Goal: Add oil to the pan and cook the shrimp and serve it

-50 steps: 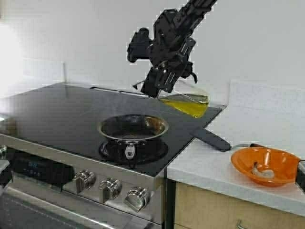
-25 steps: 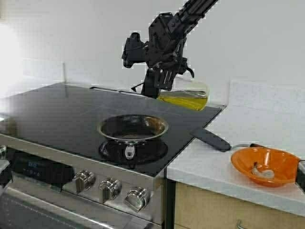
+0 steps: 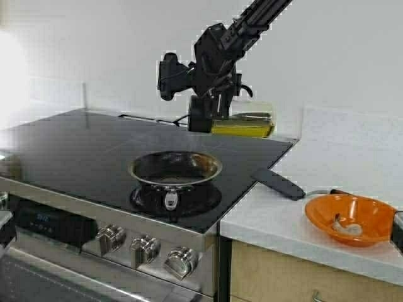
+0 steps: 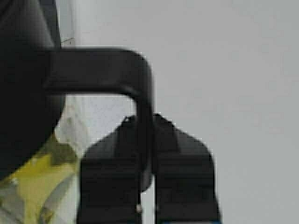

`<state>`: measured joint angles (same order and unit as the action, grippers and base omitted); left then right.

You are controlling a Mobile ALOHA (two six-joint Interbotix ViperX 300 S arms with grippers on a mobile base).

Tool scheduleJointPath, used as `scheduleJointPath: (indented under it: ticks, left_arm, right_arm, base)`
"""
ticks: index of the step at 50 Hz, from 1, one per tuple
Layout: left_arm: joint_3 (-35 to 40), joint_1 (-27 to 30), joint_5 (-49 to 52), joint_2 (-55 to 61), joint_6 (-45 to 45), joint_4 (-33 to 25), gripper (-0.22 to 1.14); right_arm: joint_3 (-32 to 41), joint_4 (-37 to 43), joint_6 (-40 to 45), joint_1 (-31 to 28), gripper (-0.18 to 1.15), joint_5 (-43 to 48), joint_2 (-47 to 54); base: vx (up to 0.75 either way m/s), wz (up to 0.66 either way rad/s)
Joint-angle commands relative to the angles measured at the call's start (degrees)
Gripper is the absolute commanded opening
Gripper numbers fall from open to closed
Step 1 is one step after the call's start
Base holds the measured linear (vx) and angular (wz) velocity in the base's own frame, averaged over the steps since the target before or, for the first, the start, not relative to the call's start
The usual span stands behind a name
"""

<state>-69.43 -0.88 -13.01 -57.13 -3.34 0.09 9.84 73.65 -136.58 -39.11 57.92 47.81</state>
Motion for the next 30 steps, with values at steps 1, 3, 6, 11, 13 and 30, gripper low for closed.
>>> scheduleJointPath:
  ticks: [1, 3, 6, 11, 13, 30]
  left_arm:
    - [0.62, 0.09, -0.35, 0.35, -0.09, 0.00, 0.03]
    - [0.62, 0.09, -0.35, 0.26, -0.09, 0.00, 0.03]
    - [0.53, 0.09, -0.35, 0.26, -0.09, 0.00, 0.03]
    - [0.62, 0.09, -0.35, 0.26, -0.09, 0.00, 0.03]
    - [0.53, 0.09, -0.35, 0.26, -0.09, 0.00, 0.03]
    - [0.53, 0.09, -0.35, 0.26, -0.09, 0.00, 0.03]
  right_arm:
    - [1.58, -1.14, -0.35, 0.00, 0.06, 0.79, -1.76]
    - [1.58, -1.32, -0.44, -0.09, 0.06, 0.79, -1.76]
    - [1.67, -1.85, -0.79, -0.09, 0.06, 0.79, -1.67]
    - [1.93, -2.81, -2.37, 0.00, 0.06, 0.70, -1.23]
    - [2.11, -3.16, -2.72, -0.09, 0.06, 0.70, -1.14]
    - [2.46, 0.70, 1.32, -0.53, 0.06, 0.70, -2.55]
  base:
    - [0.00, 0.00]
    - [0.00, 0.00]
    - [0.00, 0.00]
    - [0.00, 0.00]
    - [0.00, 0.00]
    - [0.00, 0.00]
